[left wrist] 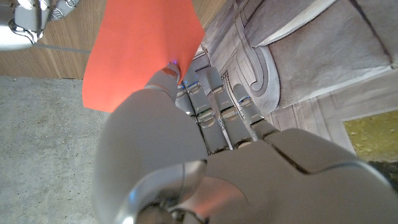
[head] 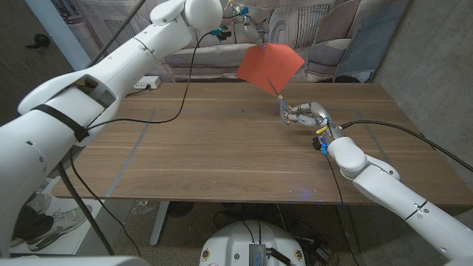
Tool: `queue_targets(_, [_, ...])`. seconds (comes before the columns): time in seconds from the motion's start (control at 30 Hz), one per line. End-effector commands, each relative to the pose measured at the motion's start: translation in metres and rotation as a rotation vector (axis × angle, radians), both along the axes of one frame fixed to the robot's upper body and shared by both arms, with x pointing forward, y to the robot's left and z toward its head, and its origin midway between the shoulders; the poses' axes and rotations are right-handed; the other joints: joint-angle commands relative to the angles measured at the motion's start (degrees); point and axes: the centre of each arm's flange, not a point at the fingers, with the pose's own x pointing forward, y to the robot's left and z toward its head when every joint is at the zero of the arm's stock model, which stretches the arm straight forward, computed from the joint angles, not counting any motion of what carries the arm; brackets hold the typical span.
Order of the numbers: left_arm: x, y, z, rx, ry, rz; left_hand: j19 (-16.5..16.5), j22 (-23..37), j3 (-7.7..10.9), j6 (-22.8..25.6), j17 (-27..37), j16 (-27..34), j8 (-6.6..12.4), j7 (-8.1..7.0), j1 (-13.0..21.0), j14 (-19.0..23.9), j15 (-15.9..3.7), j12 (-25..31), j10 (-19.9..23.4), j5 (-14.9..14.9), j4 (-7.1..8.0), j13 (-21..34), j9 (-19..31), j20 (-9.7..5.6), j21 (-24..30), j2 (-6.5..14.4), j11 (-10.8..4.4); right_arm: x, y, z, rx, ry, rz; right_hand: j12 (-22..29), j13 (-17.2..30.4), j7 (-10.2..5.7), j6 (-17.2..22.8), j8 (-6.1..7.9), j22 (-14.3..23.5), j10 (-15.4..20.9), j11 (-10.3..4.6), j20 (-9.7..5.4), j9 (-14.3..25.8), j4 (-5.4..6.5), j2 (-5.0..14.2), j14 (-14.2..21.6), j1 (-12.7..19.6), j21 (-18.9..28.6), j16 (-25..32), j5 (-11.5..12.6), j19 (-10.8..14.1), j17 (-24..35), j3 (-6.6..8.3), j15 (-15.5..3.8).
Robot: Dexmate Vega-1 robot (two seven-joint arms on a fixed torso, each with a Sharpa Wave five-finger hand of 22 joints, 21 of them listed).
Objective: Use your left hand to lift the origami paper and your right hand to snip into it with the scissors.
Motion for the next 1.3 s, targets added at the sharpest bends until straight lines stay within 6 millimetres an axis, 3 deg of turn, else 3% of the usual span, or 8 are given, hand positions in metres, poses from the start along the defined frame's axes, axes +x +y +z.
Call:
queue_targets(0.03, [-0.005, 0.006, 0.004, 0.011, -0.009, 0.006, 0.2, 0.1, -0.18, 1.4, 0.3, -0.5, 0.27, 1.40, 1.9, 0.6, -9.96, -0.2, 2.2, -0.1, 0.05, 0.2, 2.8, 0.56, -0.1, 1.8, -2.47, 0.004, -0.010, -0.009, -0.004, 0.052, -0.009, 0.2, 0.2, -5.21, 5.5, 3.93, 0.2, 8.9, -8.22, -0.90, 1.4, -0.10, 2.70, -0.4, 2.6, 0.0, -0.2, -0.3, 0.0, 0.5, -0.53, -8.64])
queue_targets(0.2, [-0.015, 0.013, 0.014, 0.008, -0.034, 0.018, 0.2, 0.1, -0.24, 1.8, 0.4, -0.7, 0.25, 1.44, 1.9, 0.6, -9.97, -0.3, 2.0, -0.2, 0.05, 0.2, 2.7, 0.54, -0.1, 1.7, -2.47, 0.014, -0.021, -0.025, 0.043, 0.099, -0.014, 0.2, 0.2, -5.31, 5.6, 3.86, 0.2, 8.8, -8.24, -1.13, 1.4, -0.01, 2.76, -0.5, 2.7, 0.1, -0.3, -0.4, 0.0, 0.9, -0.85, -8.65])
queue_targets(0.83, [-0.029, 0.043, 0.022, 0.040, -0.063, 0.080, 0.0, 0.1, -0.72, 2.3, 0.5, -1.3, 0.05, 0.51, 1.8, 0.5, -9.95, -0.5, 2.2, 0.1, 0.06, 0.2, 2.2, 0.00, -0.4, 1.0, -2.44, 0.013, -0.040, -0.031, 0.082, 0.133, -0.083, 0.0, 0.3, -5.24, 5.4, 3.50, 0.3, 8.5, -8.27, -1.07, 1.5, 0.25, 3.05, -1.2, 2.9, 0.2, -0.8, -0.4, 0.1, 1.7, -1.74, -8.65])
queue_targets(1.3, [-0.021, 0.029, 0.013, 0.066, -0.049, 0.068, 0.0, 0.1, -0.92, 2.4, 0.8, -1.6, -0.03, 0.65, 1.9, 0.8, -9.98, -0.7, 2.3, 0.5, 0.15, 0.2, 2.1, -0.11, -0.5, 0.9, -2.49, 0.009, -0.033, -0.024, 0.084, 0.081, -0.022, -0.1, 0.3, -5.31, 5.3, 3.33, 0.3, 8.3, -8.28, -1.05, 1.7, 0.40, 3.37, -1.6, 3.3, 0.3, -1.3, -0.4, 0.1, 2.4, -2.35, -8.65])
